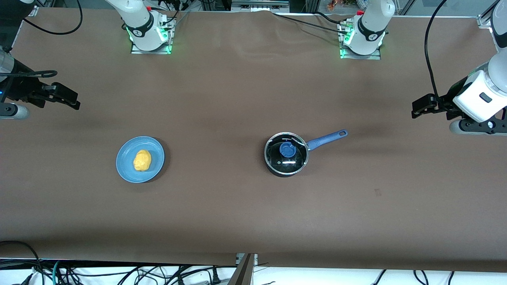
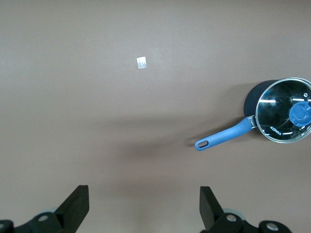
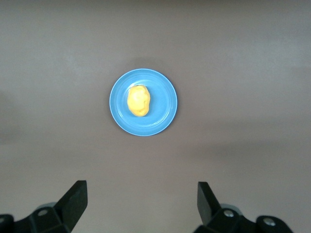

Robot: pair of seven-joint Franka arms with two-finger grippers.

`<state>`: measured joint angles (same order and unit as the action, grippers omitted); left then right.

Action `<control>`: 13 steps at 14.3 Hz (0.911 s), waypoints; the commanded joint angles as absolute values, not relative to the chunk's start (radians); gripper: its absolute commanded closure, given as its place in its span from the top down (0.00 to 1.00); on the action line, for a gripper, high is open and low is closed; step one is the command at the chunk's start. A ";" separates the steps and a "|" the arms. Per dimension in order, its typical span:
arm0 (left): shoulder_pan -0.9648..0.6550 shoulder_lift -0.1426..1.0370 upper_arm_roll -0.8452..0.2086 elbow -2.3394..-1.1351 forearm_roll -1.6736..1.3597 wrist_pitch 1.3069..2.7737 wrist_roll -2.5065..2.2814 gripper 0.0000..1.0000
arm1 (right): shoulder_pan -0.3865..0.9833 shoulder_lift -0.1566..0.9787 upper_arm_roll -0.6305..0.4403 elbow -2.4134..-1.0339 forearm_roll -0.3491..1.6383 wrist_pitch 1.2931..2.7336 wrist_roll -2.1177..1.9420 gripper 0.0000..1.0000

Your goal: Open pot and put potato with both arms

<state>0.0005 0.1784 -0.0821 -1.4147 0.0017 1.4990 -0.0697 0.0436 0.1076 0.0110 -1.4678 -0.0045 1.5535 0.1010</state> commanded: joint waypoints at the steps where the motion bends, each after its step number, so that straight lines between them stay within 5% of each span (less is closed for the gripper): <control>1: 0.002 0.190 -0.087 -1.387 0.014 1.471 -0.077 1.00 | 0.046 0.086 0.011 -1.491 0.005 1.569 0.103 1.00; 13: 0.000 0.189 -0.087 -1.401 -0.001 1.473 -0.086 1.00 | 0.051 0.086 0.014 -1.493 0.014 1.568 0.101 1.00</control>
<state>0.0012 0.1817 -0.0815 -1.4149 0.0014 1.4880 -0.0703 0.0501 0.1076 0.0137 -1.4682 -0.0025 1.5573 0.1010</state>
